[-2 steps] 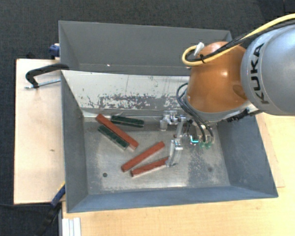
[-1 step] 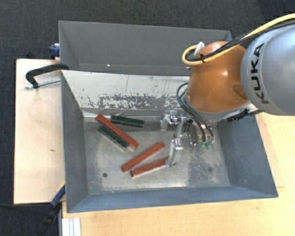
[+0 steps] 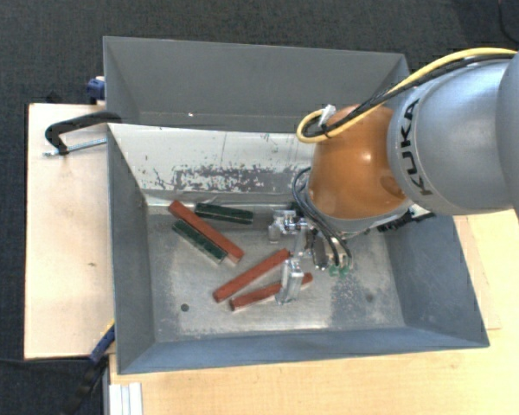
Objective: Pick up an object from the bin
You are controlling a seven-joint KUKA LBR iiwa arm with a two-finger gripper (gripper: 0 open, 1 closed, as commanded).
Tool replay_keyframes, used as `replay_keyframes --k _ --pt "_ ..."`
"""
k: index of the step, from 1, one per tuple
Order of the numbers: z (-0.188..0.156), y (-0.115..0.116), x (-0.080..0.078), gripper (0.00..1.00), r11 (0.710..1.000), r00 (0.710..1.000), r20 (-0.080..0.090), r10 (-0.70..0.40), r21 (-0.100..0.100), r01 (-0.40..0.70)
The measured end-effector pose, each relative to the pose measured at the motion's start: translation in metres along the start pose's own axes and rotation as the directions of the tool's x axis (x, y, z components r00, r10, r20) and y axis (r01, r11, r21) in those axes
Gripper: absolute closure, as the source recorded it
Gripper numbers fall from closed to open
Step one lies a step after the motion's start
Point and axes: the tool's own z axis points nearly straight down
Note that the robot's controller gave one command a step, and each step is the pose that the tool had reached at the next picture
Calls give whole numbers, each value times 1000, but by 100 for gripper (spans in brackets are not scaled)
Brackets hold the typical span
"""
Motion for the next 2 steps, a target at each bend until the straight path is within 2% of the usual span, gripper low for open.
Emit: replay_keyframes --k 1,2 --pt "53 -10 -11 100 936 936 -4 -351 -1 351" --pt "53 -10 -11 100 936 936 -4 -351 -1 351"
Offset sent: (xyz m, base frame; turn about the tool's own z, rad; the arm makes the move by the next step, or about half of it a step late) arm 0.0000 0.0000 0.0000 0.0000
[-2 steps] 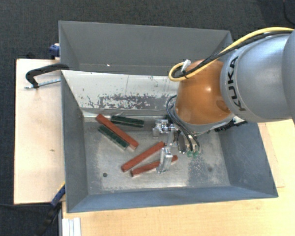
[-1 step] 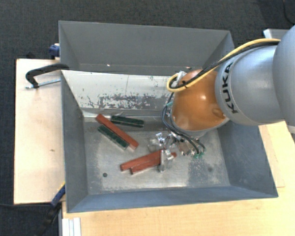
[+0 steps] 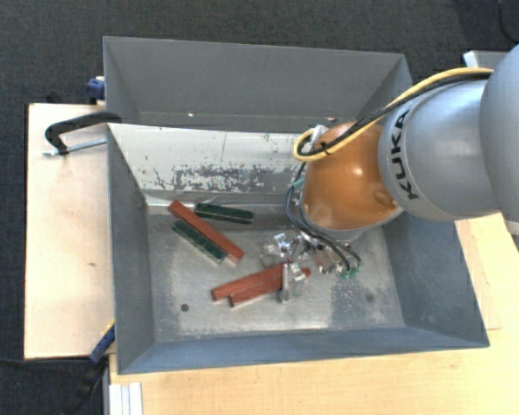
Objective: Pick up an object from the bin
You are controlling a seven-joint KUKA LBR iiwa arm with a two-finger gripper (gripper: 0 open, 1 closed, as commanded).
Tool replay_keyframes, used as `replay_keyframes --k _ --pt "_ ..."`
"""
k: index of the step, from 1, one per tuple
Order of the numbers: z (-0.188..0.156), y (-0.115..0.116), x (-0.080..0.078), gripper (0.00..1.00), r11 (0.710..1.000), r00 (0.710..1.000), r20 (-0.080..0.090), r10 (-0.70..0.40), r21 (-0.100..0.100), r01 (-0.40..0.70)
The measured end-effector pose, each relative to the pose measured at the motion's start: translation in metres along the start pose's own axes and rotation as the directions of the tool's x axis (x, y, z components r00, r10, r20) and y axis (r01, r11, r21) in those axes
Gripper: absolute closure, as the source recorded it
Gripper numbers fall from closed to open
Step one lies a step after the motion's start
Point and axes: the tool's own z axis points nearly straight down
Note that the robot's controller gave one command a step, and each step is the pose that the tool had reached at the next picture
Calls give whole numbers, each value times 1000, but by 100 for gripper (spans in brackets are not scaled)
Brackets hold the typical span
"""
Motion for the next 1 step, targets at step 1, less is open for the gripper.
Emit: replay_keyframes --k 1 --pt "-220 26 20 100 1000 1000 2 17 1 -17"
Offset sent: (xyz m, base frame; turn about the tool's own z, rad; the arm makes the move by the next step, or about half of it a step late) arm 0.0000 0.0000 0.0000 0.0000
